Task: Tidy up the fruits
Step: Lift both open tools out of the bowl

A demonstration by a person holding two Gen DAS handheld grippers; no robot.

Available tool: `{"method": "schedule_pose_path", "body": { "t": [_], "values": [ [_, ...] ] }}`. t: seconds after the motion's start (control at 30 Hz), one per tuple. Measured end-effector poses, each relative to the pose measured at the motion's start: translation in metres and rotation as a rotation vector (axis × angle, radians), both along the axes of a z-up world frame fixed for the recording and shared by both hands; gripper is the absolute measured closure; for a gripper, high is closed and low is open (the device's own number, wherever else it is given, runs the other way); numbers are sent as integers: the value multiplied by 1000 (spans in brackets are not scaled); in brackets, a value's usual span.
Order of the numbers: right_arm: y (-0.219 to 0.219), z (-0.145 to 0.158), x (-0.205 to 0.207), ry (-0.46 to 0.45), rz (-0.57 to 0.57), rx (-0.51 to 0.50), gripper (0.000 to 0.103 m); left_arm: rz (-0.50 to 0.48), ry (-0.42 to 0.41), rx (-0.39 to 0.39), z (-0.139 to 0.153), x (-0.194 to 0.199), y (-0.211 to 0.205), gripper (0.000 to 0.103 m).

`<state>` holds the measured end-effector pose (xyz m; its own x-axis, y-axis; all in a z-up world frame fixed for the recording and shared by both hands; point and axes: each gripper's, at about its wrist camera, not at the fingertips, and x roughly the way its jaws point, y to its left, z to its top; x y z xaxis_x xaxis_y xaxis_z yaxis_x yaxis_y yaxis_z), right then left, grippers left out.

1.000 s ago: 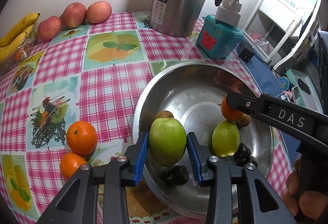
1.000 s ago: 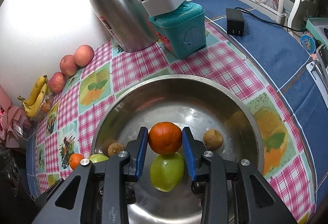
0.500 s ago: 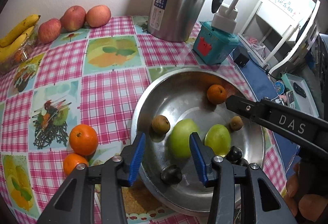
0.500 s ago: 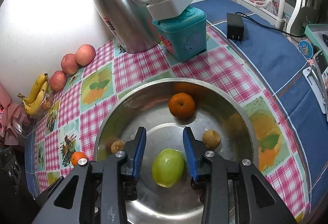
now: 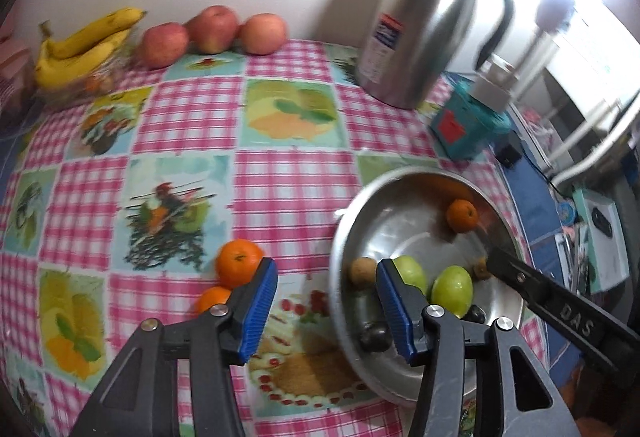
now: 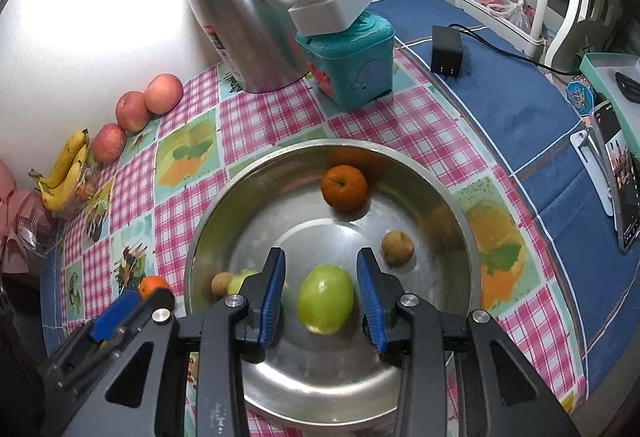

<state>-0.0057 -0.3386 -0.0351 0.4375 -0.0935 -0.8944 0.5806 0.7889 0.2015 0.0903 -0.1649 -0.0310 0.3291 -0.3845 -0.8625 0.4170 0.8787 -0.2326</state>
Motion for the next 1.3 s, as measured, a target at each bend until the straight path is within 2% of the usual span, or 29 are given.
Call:
{"method": "schedule_pose_path", "body": {
  "t": [0.4,0.67,1.0,1.3],
  "values": [
    [19,9,2,6,52,-14,65,184,12,-3,19,24,64,42],
    [35,11,10,17,105,-38,65,261,15,-4,22,34,97,39],
    [57,9,20,35,186,-61,65,313,28,-23,22,40,122,35],
    [65,1,27,71,213,-70,65,314,57,-13,13,42,124,30]
  ]
}}
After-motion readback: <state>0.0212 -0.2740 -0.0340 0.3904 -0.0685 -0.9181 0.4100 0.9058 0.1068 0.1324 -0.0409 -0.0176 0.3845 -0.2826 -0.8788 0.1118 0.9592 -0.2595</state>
